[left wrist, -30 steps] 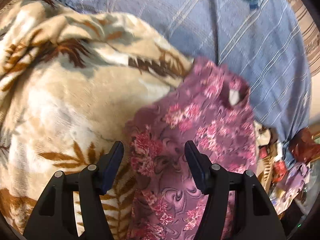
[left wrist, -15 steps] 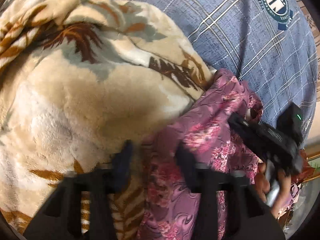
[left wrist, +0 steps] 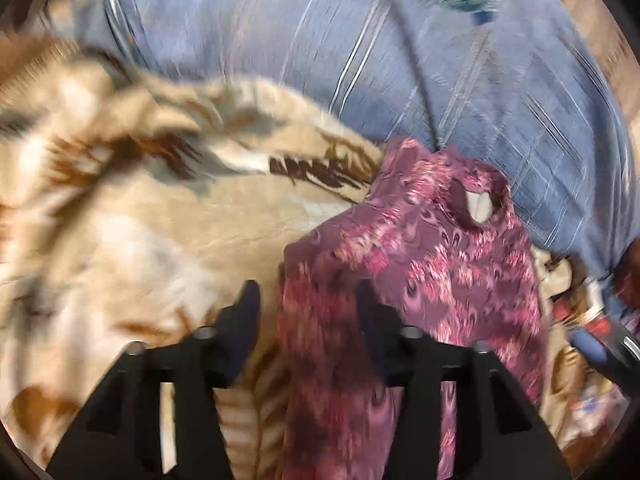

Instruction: Fold small clothes

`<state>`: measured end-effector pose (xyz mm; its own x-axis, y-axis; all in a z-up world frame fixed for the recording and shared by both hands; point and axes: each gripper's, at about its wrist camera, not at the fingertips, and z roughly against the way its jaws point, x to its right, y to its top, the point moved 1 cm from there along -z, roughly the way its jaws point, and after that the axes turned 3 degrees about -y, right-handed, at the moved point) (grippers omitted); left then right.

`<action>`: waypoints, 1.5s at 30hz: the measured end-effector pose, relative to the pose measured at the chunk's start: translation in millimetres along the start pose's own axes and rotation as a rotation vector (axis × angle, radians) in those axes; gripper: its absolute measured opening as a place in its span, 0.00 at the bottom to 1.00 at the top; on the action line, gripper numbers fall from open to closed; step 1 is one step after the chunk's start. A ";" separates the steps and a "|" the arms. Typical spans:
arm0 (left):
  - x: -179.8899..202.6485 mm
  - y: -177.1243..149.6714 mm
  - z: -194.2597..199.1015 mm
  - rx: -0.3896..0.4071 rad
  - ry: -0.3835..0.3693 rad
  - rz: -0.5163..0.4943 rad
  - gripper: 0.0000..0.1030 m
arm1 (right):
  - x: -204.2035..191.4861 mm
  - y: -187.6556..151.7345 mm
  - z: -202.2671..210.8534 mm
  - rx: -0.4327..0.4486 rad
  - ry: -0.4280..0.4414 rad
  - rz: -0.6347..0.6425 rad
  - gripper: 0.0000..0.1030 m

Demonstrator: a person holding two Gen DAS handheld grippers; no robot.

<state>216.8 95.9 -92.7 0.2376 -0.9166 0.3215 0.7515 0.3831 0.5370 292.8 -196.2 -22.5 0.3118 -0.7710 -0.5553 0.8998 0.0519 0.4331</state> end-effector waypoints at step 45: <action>185.6 -194.3 50.3 -0.210 -0.288 -0.235 0.61 | 168.0 -119.2 151.3 0.293 -0.081 -0.422 0.58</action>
<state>83.9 -142.9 -98.2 -0.1146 -0.8957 0.4297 0.8809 0.1083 0.4607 191.8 -427.9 -60.0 -0.0952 -0.7335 -0.6730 0.8151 -0.4456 0.3703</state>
